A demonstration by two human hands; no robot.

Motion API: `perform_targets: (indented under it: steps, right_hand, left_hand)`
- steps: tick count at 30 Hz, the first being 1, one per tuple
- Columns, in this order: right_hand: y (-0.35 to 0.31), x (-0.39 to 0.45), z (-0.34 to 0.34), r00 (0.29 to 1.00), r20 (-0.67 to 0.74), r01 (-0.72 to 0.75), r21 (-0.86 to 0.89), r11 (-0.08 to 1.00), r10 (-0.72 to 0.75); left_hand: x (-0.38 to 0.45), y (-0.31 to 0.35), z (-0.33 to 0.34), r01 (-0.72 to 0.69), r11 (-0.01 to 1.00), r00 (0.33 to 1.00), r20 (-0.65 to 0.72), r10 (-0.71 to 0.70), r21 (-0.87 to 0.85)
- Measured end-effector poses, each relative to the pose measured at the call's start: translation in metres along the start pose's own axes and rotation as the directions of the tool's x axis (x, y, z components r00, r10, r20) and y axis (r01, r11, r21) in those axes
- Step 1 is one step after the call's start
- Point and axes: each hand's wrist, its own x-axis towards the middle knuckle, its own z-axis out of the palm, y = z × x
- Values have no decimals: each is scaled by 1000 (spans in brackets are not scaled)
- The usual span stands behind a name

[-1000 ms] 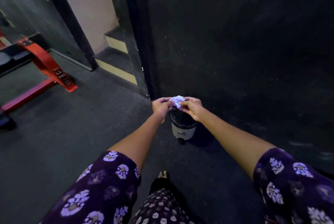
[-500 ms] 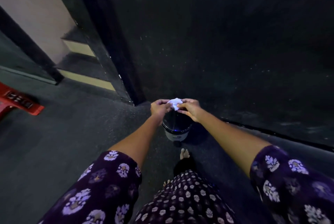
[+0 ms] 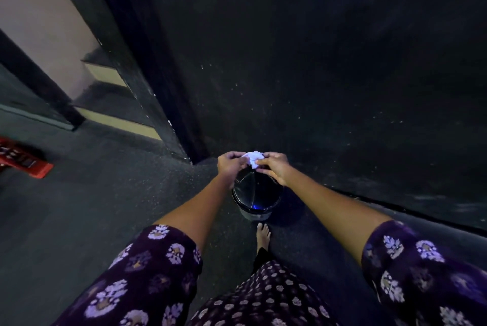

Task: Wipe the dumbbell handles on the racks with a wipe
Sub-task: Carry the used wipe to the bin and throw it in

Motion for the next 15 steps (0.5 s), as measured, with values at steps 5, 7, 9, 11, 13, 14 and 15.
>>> perform_targets:
  steps: [5, 7, 9, 11, 13, 14, 15]
  right_hand:
    - [-5, 26, -3, 999, 9, -32, 8, 999, 32]
    - [-6, 33, -7, 999, 4, -38, 26, 999, 38]
    - [-6, 38, -10, 999, -7, -52, 20, 998, 52]
    - [-1, 44, -13, 997, -17, -71, -6, 997, 71]
    - [5, 47, -14, 996, -25, -82, -23, 996, 82]
    - [8, 49, -14, 996, -27, -90, -26, 996, 89]
    - [11, 49, -15, 995, -26, -99, -24, 995, 98]
  left_hand:
    - [27, 1, 9, 25, 999, 1000, 14, -26, 42]
    - [35, 0, 14, 52, 998, 998, 28, -54, 45]
    - [40, -3, 17, 75, 997, 997, 32, -76, 37]
    - [44, -9, 19, 97, 995, 995, 30, -98, 33]
    - [45, -16, 19, 114, 993, 993, 28, -115, 20]
    - [46, -19, 19, 124, 992, 992, 26, -124, 10]
    - [46, -22, 19, 135, 991, 991, 22, -135, 3]
